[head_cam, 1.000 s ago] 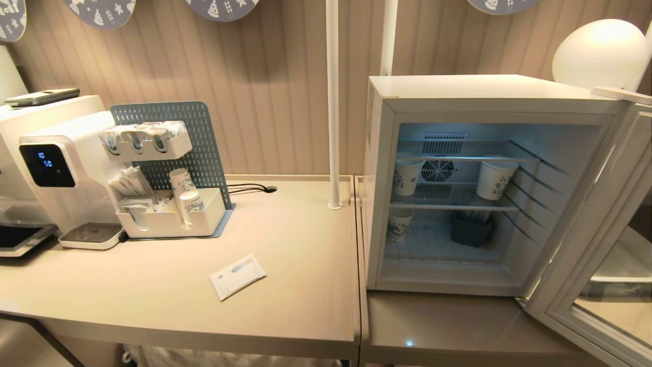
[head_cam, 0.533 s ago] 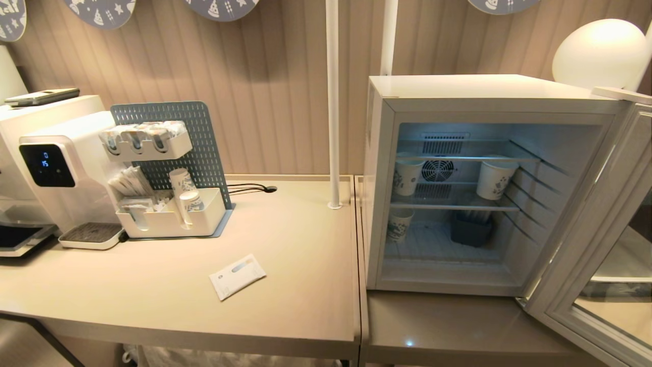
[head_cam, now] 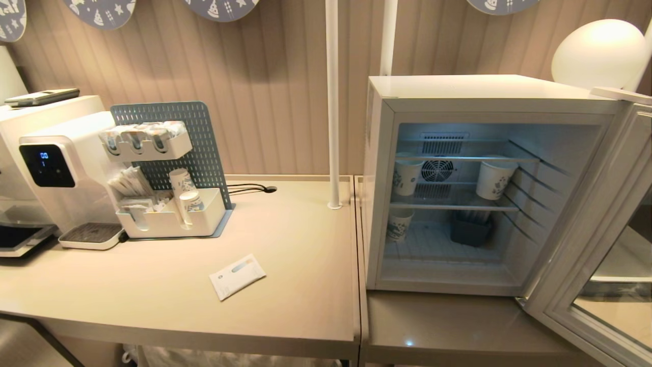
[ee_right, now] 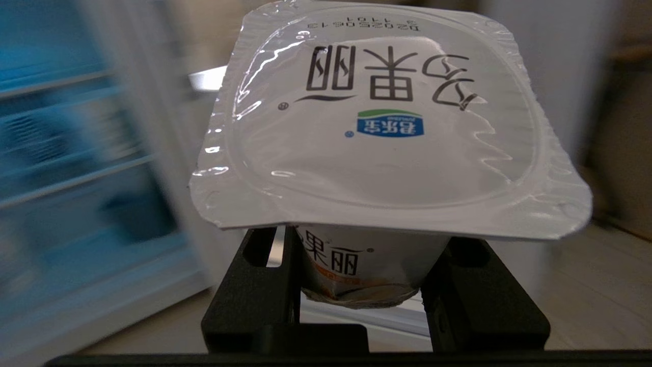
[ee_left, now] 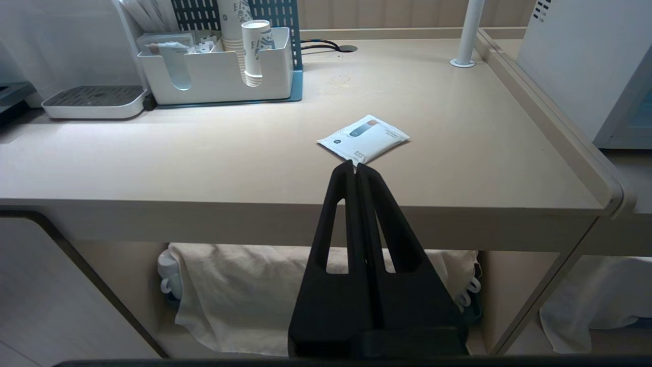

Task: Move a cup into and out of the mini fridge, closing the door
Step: Place the yoghurt on the freezer

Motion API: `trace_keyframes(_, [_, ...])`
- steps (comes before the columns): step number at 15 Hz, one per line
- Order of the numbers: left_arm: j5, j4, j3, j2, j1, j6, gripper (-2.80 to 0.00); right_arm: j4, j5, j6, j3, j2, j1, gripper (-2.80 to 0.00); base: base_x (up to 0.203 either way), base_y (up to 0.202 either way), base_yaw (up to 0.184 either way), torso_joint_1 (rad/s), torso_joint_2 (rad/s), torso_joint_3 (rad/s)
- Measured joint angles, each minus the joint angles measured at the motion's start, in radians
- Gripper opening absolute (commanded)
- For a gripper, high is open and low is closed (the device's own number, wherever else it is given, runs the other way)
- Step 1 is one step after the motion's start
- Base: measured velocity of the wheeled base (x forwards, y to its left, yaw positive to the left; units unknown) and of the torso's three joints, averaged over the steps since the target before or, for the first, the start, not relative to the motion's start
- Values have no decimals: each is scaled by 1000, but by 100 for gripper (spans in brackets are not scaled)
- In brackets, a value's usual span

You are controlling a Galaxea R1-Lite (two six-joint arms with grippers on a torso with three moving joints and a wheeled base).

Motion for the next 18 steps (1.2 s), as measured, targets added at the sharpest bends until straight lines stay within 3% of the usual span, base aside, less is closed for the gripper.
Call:
trace_keyframes(5, [1, 0, 0, 0, 0, -4, -280, 171, 692, 28, 71, -63, -3, -280, 0, 0, 0, 0, 0, 0])
trace_keyframes(6, [1, 0, 0, 0, 0, -3, -280, 179, 783, 52, 84, -66, -3, -280, 0, 0, 0, 0, 0, 0])
trace_keyframes(7, [1, 0, 0, 0, 0, -3, -280, 188, 824, 80, 91, -68, -3, -280, 0, 0, 0, 0, 0, 0])
trace_keyframes(8, [1, 0, 0, 0, 0, -3, -280, 188, 813, 92, 93, -69, -3, -280, 0, 0, 0, 0, 0, 0])
trace_keyframes(11, [1, 0, 0, 0, 0, -1, -280, 180, 653, 57, 130, -69, -3, -280, 0, 0, 0, 0, 0, 0])
trace_keyframes(18, [1, 0, 0, 0, 0, -1, -280, 180, 657, 23, 145, -69, -3, -280, 0, 0, 0, 0, 0, 0])
